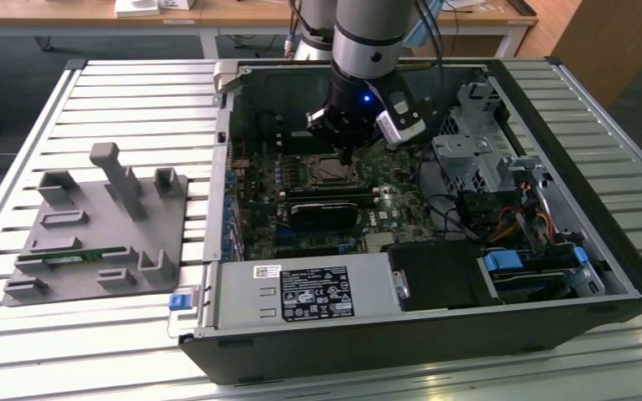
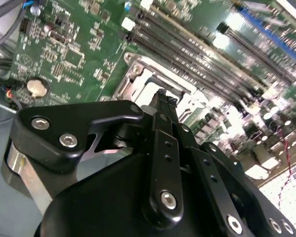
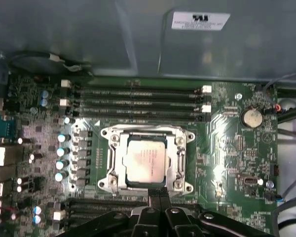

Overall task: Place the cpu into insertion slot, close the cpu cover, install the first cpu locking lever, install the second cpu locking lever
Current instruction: 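Install the second cpu locking lever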

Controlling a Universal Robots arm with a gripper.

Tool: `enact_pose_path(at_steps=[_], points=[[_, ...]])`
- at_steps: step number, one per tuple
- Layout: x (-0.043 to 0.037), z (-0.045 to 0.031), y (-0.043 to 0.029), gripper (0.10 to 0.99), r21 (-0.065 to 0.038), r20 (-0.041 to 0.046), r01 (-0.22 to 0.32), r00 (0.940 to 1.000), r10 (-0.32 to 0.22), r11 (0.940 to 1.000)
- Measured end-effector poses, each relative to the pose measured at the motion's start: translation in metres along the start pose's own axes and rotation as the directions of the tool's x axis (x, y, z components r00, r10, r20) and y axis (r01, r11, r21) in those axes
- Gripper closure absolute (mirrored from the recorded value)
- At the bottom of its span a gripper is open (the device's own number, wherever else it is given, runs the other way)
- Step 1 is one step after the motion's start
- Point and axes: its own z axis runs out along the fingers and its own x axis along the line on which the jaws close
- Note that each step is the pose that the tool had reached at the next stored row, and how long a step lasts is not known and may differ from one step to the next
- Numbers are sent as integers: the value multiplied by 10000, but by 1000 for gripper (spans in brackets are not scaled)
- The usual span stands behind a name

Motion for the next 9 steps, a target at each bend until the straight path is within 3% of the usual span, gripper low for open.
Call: enact_pose_path(at_steps=[2, 6, 9], points=[[0, 5, -26, 980, -54, -12, -30, 10000, 30, 10000], [1, 15, -89, 980, -55, -23, -34, 10000, 34, 10000], [1, 19, -93, 980, -53, -25, -36, 10000, 36, 10000]])
